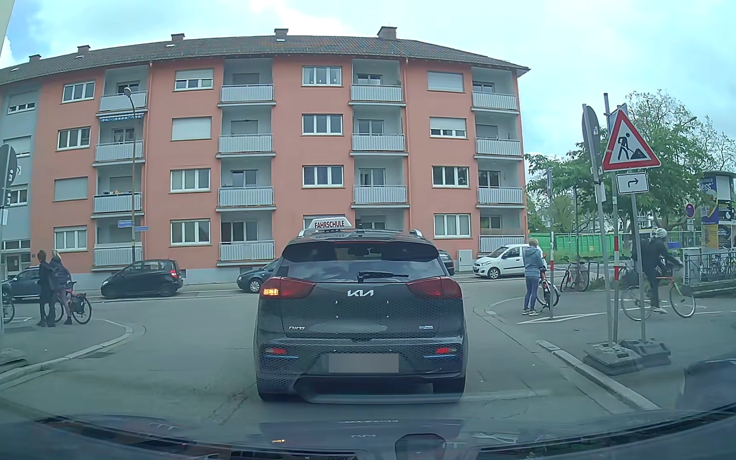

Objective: Follow the waypoints while adhering to traffic rules and regulations

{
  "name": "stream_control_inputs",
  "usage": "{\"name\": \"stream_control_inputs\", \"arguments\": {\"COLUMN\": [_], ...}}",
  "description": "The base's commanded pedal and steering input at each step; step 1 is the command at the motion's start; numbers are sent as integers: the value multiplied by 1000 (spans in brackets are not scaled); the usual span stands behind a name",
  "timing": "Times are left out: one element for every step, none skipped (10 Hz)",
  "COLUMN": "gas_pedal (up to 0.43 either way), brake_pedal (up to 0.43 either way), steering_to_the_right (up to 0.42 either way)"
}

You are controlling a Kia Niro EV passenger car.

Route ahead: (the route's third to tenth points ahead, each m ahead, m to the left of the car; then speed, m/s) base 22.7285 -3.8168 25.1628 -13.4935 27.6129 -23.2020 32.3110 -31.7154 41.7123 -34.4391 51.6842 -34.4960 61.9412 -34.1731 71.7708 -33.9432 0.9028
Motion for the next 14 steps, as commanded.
{"name": "stream_control_inputs", "arguments": {"gas_pedal": [0, 0, 0, 0, 0, 0, 0, 0, 0, 0, 0, 0, 0, 0], "brake_pedal": [0, 0, 0, 0, 0, 0, 0, 0, 0, 0, 0, 0, 0, 0], "steering_to_the_right": [4, 5, 6, 7, 10, 12, 14, 14, 14, 16, 17, 17, 16, 15]}}
